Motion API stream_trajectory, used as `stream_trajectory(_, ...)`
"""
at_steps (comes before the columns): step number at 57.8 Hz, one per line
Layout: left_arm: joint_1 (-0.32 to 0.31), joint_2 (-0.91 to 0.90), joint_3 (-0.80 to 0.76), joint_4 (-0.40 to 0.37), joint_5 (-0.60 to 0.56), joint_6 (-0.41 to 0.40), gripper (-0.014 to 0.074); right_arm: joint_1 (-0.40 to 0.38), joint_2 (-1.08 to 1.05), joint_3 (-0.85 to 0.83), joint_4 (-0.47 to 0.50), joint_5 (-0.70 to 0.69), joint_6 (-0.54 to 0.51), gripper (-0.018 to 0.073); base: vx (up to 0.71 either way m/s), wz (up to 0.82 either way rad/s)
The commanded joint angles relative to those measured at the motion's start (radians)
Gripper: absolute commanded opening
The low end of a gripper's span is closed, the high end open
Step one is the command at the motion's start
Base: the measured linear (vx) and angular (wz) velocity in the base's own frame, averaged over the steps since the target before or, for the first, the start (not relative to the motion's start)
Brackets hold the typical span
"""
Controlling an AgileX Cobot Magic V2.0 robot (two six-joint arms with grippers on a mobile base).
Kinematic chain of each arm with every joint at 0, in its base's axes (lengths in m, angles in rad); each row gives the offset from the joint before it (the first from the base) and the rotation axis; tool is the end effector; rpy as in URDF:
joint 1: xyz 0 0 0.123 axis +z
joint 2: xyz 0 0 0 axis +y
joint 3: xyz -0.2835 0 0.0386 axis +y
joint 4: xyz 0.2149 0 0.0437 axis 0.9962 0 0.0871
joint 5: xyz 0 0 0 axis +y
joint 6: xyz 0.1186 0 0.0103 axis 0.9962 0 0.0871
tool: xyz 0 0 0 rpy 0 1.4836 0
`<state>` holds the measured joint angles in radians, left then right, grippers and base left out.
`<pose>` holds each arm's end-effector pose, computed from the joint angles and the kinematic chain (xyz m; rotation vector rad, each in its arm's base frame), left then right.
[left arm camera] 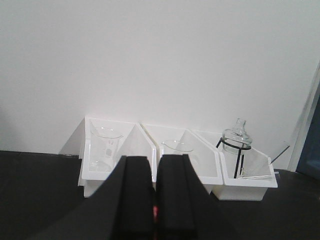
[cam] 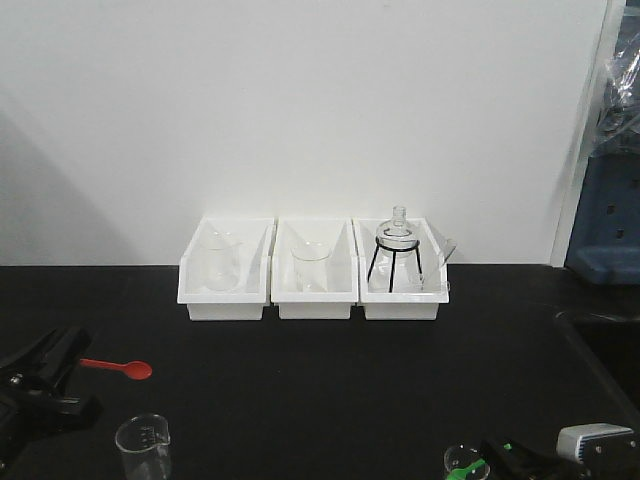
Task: Sort red and green spoons into left cabinet
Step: 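Grasp green spoon with right gripper and lift it from the beaker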
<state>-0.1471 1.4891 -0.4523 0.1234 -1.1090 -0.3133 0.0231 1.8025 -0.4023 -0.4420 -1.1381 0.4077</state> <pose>0.2743 -0.0539 0.2643 0.0130 1.4280 -0.4126 0.2883 0.0529 0.1623 -0.1204 1.7944 0.5238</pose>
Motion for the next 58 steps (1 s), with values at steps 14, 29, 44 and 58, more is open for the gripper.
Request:
stream_trajectory(14,-0.004,-0.066,-0.020,-0.012,-0.077,-0.088,-0.0008,0.001,-0.198,-0.015,-0.018,-0.073,0.057,-0.0001,0.00,0.00)
stream_trajectory(29,-0.004,-0.227,-0.022,0.004,0.060,-0.080,-0.0008,0.001,-0.416,-0.017,-0.050,0.093,0.076,-0.0001,0.00,0.00)
stream_trajectory(44,-0.004,-0.503,-0.034,0.023,0.311,-0.080,-0.0008,0.001,-0.707,-0.095,-0.063,0.436,0.116,-0.0001,0.00,0.00)
stream_trajectory(58,-0.004,-0.703,-0.141,0.080,0.669,-0.077,-0.0008,0.001,-0.863,-0.163,-0.065,0.708,0.132,-0.0001,0.00,0.00)
